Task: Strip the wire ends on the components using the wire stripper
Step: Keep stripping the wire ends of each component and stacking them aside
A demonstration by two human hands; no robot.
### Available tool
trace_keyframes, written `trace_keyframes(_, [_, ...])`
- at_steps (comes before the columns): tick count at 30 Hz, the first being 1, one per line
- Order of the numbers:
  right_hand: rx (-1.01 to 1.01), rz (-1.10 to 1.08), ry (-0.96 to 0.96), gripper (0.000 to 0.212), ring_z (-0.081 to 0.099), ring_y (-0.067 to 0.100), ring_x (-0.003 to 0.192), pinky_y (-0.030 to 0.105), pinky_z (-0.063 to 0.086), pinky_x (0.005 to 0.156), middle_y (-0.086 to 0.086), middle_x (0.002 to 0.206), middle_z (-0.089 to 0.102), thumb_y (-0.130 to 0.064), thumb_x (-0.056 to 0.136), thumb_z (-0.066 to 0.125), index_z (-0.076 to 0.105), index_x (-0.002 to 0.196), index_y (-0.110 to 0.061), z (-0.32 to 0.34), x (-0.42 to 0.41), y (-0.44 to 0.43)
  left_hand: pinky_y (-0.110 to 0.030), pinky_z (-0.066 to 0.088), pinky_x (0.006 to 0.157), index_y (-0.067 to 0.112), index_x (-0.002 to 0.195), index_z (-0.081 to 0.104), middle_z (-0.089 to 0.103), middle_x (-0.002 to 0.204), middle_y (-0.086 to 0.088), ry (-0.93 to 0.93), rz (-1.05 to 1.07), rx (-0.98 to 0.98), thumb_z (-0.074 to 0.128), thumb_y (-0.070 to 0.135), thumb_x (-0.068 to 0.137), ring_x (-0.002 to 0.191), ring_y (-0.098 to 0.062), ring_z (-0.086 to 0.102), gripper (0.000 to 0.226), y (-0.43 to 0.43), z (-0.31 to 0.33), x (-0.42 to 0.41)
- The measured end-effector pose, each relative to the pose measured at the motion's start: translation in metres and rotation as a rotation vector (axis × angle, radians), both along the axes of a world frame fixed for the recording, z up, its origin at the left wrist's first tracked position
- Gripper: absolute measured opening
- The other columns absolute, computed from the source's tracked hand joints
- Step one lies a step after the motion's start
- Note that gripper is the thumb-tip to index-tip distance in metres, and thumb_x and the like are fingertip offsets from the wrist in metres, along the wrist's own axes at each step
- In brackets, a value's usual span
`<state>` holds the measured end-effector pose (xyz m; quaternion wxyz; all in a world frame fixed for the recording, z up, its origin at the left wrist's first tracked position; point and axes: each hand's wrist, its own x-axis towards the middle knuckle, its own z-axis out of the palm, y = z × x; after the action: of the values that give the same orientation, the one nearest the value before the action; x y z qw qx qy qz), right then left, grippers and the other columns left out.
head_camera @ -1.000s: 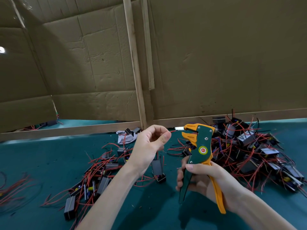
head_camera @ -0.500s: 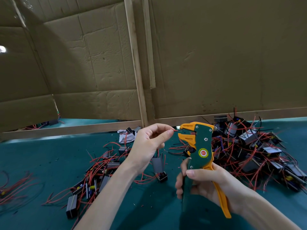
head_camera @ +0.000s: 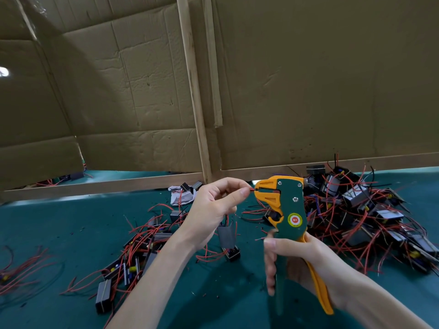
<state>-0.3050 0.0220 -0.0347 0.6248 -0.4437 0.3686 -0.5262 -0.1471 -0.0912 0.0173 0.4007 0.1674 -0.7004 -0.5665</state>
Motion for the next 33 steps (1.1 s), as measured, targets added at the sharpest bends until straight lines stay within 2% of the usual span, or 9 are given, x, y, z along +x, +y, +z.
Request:
trace_keyframes(7, [0.08,-0.265,0.018,0.043,0.04,0.023,0.039,0.028,0.04,0.04,0.013,0.05,0.041,-0.034,0.062,0.078,0.045,0.052,-0.009,0.004,0.017,0.004,-0.013,0.038,0.056,0.021,0.082,0.065,0.054,0.071,0.013,0.006,-0.006,0.017,0.065,0.019,0.086,0.06,-0.002,0.043,0.005,-0.002,-0.009,-0.003])
trace_keyframes(9, [0.062,-0.15,-0.026,0.041,0.046,0.026,0.044,0.033,0.045,0.044,0.014,0.055,0.045,-0.032,0.06,0.082,0.049,0.057,-0.008,0.008,0.014,0.003,-0.013,0.038,0.055,0.019,0.083,0.063,0.053,0.07,0.014,0.014,0.006,0.023,0.066,0.022,0.086,0.058,-0.001,0.042,0.005,-0.004,-0.013,-0.005])
trace_keyframes(13, [0.033,0.034,-0.249,0.028,0.061,0.036,0.075,0.049,0.055,0.076,0.022,0.08,0.057,-0.013,0.065,0.08,0.064,0.085,-0.001,0.009,0.011,0.0,-0.012,0.038,0.055,0.023,0.081,0.064,0.055,0.07,0.013,0.04,0.071,0.042,0.063,0.027,0.08,0.056,0.0,0.046,0.004,-0.011,-0.012,0.0])
trace_keyframes(15, [0.034,0.032,-0.287,0.026,0.061,0.037,0.077,0.05,0.054,0.078,0.023,0.082,0.058,-0.008,0.067,0.077,0.064,0.088,0.0,0.008,0.01,0.0,-0.014,0.039,0.058,0.025,0.083,0.066,0.057,0.072,0.009,0.031,0.115,0.022,0.063,0.029,0.079,0.058,0.0,0.047,0.006,-0.014,-0.007,0.004])
trace_keyframes(19, [0.107,-0.047,-0.266,0.022,0.063,0.037,0.075,0.048,0.056,0.074,0.024,0.081,0.06,-0.003,0.066,0.076,0.067,0.086,0.002,0.006,0.007,-0.002,-0.011,0.045,0.071,0.026,0.093,0.07,0.07,0.081,0.016,-0.051,0.293,-0.189,0.061,0.021,0.09,0.077,0.001,0.06,0.011,-0.018,0.013,0.01])
trace_keyframes(23, [0.157,-0.088,-0.039,0.016,0.066,0.037,0.077,0.045,0.057,0.074,0.024,0.083,0.065,-0.009,0.066,0.076,0.071,0.08,-0.003,0.0,0.008,-0.004,-0.011,0.041,0.072,0.028,0.087,0.07,0.069,0.084,0.014,-0.187,0.453,-0.56,0.061,0.013,0.092,0.077,0.006,0.057,0.018,-0.022,0.05,-0.013])
trace_keyframes(28, [0.204,-0.014,0.106,0.022,0.067,0.037,0.074,0.049,0.058,0.076,0.025,0.078,0.066,-0.017,0.056,0.081,0.072,0.073,-0.006,-0.008,0.011,-0.008,-0.03,0.052,0.077,0.006,0.093,0.072,0.071,0.095,-0.008,-0.145,0.33,-0.536,0.06,0.01,0.093,0.085,-0.02,0.063,0.012,-0.017,0.076,-0.097])
trace_keyframes(31, [0.21,0.045,0.148,0.02,0.067,0.036,0.076,0.048,0.058,0.077,0.023,0.078,0.067,-0.018,0.06,0.08,0.073,0.075,-0.008,-0.011,0.009,-0.009,-0.019,0.051,0.082,0.003,0.104,0.069,0.071,0.105,-0.009,-0.195,0.204,-0.485,0.06,0.003,0.092,0.086,-0.015,0.064,0.015,-0.009,0.076,-0.129])
trace_keyframes(33, [0.217,0.039,0.156,0.017,0.066,0.036,0.077,0.05,0.058,0.079,0.023,0.078,0.067,-0.017,0.063,0.078,0.072,0.076,-0.007,-0.011,0.008,-0.01,-0.019,0.047,0.095,0.01,0.125,0.059,0.062,0.126,-0.006,-0.344,0.025,-0.472,0.059,0.001,0.092,0.108,-0.013,0.059,0.035,-0.004,0.072,-0.13])
